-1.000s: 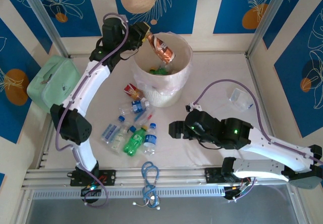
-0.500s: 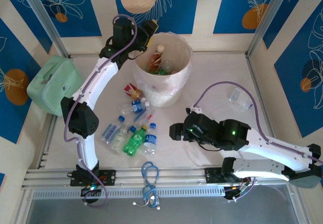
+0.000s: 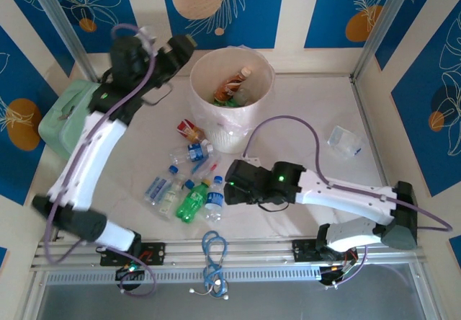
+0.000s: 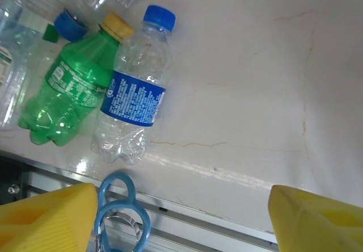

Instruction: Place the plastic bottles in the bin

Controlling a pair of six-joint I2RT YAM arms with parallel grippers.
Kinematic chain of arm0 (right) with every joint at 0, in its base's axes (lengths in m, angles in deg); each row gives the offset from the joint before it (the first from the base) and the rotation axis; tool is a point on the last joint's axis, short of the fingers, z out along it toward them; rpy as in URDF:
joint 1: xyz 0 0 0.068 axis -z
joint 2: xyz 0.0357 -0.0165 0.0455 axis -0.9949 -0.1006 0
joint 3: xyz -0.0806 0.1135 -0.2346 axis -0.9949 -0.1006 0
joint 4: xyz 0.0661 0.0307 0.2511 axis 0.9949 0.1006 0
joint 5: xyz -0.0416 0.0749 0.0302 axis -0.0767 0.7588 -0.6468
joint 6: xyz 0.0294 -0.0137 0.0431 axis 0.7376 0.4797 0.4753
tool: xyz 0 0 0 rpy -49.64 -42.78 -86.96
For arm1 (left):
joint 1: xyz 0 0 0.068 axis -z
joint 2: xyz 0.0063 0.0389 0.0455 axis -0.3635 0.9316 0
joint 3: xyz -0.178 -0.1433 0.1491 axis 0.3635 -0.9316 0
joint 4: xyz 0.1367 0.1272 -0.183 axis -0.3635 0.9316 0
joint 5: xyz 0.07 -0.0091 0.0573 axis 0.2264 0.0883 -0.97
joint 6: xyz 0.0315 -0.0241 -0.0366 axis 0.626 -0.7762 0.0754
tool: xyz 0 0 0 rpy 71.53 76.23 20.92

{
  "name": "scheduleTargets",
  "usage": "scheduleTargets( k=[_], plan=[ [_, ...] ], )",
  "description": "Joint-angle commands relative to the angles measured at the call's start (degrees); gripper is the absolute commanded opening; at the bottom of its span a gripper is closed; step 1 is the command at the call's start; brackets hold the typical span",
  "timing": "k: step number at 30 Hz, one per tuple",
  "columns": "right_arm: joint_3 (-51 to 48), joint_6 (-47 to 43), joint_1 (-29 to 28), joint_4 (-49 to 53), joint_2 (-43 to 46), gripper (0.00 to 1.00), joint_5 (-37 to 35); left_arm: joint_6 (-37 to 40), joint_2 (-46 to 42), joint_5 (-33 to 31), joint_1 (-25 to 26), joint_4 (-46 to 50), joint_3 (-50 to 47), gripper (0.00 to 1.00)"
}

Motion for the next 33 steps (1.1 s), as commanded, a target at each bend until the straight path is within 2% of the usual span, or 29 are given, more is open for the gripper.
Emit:
scheduleTargets(
  k=[1,6,15,33],
  plan=[
    [3.3,-0.8,-0.4,0.6,-3.7,0.84,3.2,2.4,-6.5,1.8,-5.3,3.9,-13.0,0.87],
    [7.9,-1.9,-0.3,1.4,-12.4,0.87,6.4,4.8,-16.9,4.5,-7.8,6.2,-27.2,0.88],
    [16.1,-3.1,-0.2,6.4,-25.6,0.85,11.4,9.5,-25.4,3.8,-8.8,13.3,-38.5,0.88],
    [24.5,-7.3,2.2,9.8,-40.0,0.86,17.7,8.4,-28.3,6.7,-10.3,13.5,-44.3,0.88]
  ],
)
